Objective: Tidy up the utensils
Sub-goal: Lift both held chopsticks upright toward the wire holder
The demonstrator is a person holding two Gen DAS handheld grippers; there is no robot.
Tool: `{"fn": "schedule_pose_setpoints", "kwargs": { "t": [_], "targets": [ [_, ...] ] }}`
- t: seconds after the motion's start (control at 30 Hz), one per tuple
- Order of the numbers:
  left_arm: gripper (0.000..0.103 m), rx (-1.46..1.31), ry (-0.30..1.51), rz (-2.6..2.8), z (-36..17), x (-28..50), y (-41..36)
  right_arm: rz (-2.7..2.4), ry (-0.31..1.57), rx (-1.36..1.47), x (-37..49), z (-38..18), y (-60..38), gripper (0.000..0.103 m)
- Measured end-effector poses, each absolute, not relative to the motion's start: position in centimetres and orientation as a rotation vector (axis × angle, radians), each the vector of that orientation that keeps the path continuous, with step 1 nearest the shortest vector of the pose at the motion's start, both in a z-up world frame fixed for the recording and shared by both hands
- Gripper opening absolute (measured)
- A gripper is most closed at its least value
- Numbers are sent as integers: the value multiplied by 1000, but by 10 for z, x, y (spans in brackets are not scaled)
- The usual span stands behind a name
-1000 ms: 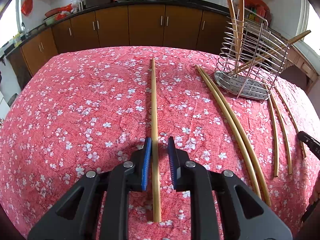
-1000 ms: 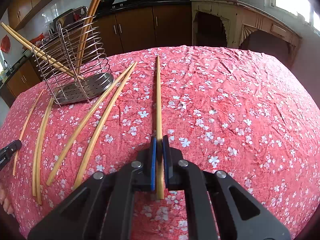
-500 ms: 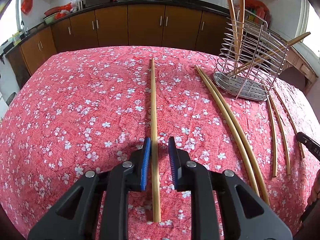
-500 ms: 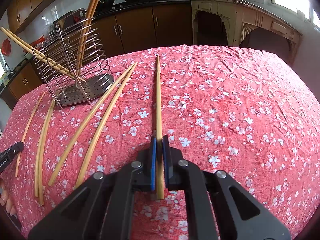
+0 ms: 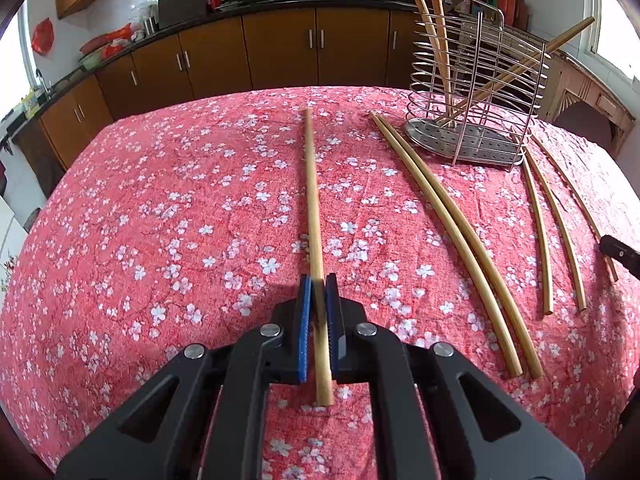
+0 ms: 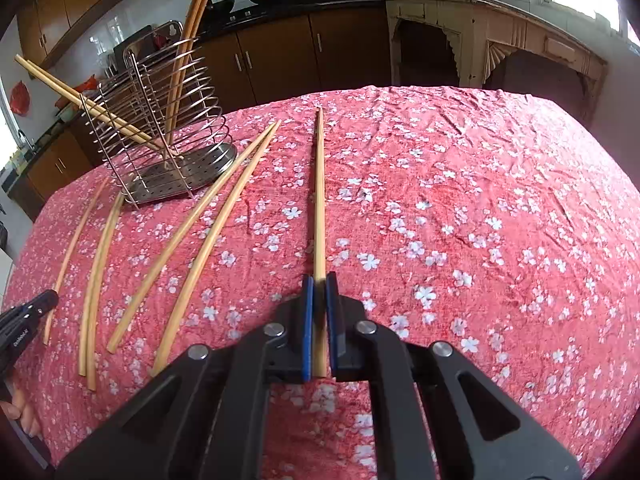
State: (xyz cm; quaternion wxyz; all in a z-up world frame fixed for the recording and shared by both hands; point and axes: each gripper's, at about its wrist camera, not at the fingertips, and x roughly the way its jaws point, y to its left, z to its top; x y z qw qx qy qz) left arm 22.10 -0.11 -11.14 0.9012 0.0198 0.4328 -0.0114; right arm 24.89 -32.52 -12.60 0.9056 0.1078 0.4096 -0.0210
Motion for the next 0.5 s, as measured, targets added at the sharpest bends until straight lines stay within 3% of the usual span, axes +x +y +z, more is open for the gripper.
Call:
{"fn": "schedule_pose_setpoints", "kwargs": {
  "t": [0.2,0.5],
  "targets": [
    [7,-7,849,-67,-92,204,6,-38,697,236,223,-93,-337,7],
    [7,-117,625,-120,-21,182,22,-44,457,257,197,-34,-349,7]
  ]
}}
